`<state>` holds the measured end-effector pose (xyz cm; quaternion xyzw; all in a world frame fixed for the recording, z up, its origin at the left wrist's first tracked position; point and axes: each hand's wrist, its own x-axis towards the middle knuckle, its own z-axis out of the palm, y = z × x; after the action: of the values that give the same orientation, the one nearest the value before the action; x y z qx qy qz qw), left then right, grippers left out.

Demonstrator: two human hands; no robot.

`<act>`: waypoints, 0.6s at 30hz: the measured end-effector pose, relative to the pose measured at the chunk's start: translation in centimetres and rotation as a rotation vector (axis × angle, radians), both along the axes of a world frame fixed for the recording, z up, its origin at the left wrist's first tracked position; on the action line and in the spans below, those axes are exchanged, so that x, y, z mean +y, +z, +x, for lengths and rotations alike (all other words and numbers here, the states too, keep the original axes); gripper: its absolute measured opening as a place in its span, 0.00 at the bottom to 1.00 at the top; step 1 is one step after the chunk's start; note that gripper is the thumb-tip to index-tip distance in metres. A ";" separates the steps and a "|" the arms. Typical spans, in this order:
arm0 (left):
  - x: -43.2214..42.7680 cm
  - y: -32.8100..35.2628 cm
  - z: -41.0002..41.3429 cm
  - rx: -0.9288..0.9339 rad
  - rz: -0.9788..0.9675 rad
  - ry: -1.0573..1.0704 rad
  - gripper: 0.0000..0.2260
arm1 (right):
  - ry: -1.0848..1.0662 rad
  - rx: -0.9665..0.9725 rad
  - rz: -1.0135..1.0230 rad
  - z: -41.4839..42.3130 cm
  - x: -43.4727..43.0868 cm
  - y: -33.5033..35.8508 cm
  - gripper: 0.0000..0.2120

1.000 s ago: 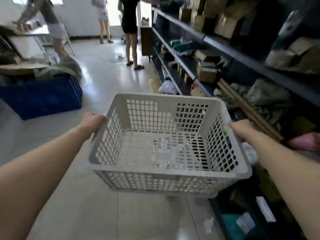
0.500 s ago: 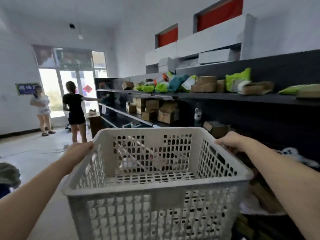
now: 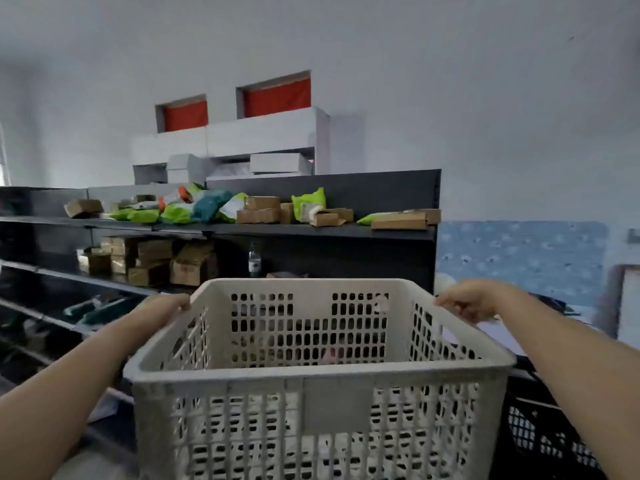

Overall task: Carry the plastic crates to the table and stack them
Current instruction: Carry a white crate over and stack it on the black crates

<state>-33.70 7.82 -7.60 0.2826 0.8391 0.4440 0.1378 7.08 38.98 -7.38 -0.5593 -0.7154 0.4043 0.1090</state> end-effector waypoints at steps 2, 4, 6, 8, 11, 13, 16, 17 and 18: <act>2.9 0.3 2.8 0.018 -0.022 -0.052 0.11 | -0.053 0.039 -0.012 5.1 0.6 0.0 0.19; 6.3 0.4 5.5 0.015 -0.014 -0.107 0.10 | -0.107 0.034 -0.004 9.6 0.9 0.1 0.17; 10.3 0.0 8.1 0.014 -0.022 -0.173 0.10 | -0.165 0.034 -0.008 14.6 1.1 0.2 0.16; 14.3 -0.7 11.7 0.019 -0.041 -0.236 0.13 | -0.228 0.010 0.006 19.8 1.2 0.3 0.15; 20.5 -1.8 18.6 -0.008 -0.044 -0.332 0.12 | -0.343 -0.003 0.036 28.3 2.5 -0.1 0.10; 22.9 -2.6 21.9 -0.040 -0.045 -0.343 0.13 | -0.396 -0.034 0.089 32.0 3.0 -0.3 0.09; 27.3 -4.9 28.0 -0.101 -0.050 -0.397 0.11 | -0.491 -0.058 0.160 38.1 3.9 -1.1 0.08; 28.5 -5.5 30.1 -0.117 -0.053 -0.401 0.10 | -0.528 -0.055 0.166 39.9 4.4 -1.5 0.08; 29.9 -6.4 31.9 -0.147 -0.046 -0.417 0.09 | -0.560 -0.056 0.169 41.5 4.8 -1.8 0.08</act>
<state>-1.76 37.73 -13.95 0.4138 0.7599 0.4062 0.2938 48.60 43.79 -9.15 -0.7347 -0.5671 0.2821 0.2427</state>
